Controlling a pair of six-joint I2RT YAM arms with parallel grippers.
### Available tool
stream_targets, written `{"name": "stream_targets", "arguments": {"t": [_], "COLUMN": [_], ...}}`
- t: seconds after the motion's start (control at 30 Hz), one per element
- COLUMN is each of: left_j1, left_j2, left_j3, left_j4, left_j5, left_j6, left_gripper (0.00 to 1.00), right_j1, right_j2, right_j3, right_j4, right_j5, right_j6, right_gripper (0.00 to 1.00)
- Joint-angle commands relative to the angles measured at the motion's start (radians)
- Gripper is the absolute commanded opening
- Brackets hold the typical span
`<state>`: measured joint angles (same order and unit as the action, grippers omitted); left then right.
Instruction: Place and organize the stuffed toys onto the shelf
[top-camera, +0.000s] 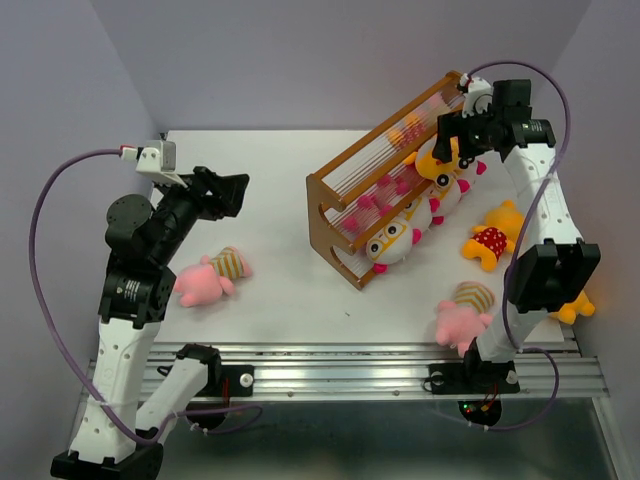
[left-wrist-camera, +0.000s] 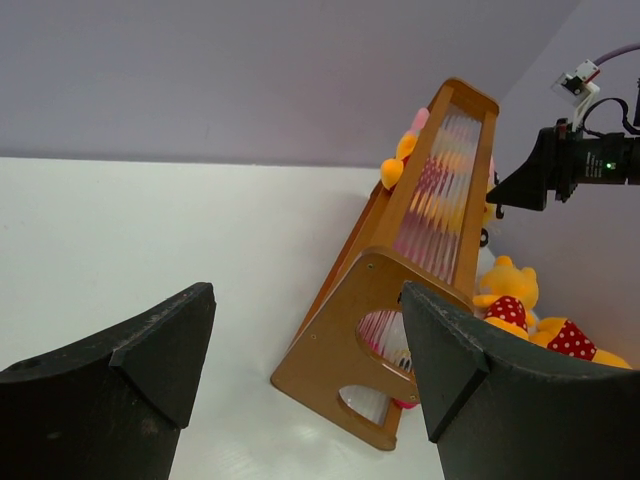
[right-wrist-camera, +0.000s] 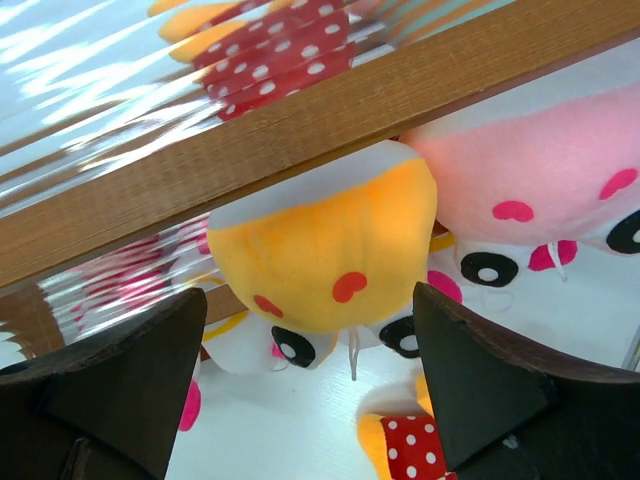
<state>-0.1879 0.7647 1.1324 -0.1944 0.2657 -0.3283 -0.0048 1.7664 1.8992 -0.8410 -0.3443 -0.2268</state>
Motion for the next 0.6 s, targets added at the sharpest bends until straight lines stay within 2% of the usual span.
{"name": "stream_targets", "arguments": {"t": [0.0,0.2,0.3,0.43,0.57], "left_j1": [0.002,0.002,0.002,0.004,0.004], "left_j2": [-0.018,-0.011,-0.01,-0.025,-0.047], "left_j3": [-0.014,-0.033,-0.034,-0.065,-0.112], "left_j4": [0.078,0.098,0.092,0.096,0.11], "left_j5": [0.032,0.035,0.012,-0.006,-0.019], "left_j6": [-0.028,-0.06,-0.075,-0.098,-0.13], "left_gripper": [0.86,0.86,0.9,0.94,0.99], "right_j1": [0.008,-0.001,-0.059,-0.225,-0.299], "right_j2": [-0.087,-0.142,-0.153,-0.145,-0.156], "right_j3": [0.037,0.0,0.0,0.009,-0.031], "right_j4": [0.013,-0.003,-0.032,-0.104,-0.159], "right_j5": [-0.002,0.001,-0.024,-0.091,-0.096], "right_j6": [-0.042,-0.062,-0.051,-0.034,-0.051], "right_gripper": [0.89,0.91,0.92,0.92,0.91]}}
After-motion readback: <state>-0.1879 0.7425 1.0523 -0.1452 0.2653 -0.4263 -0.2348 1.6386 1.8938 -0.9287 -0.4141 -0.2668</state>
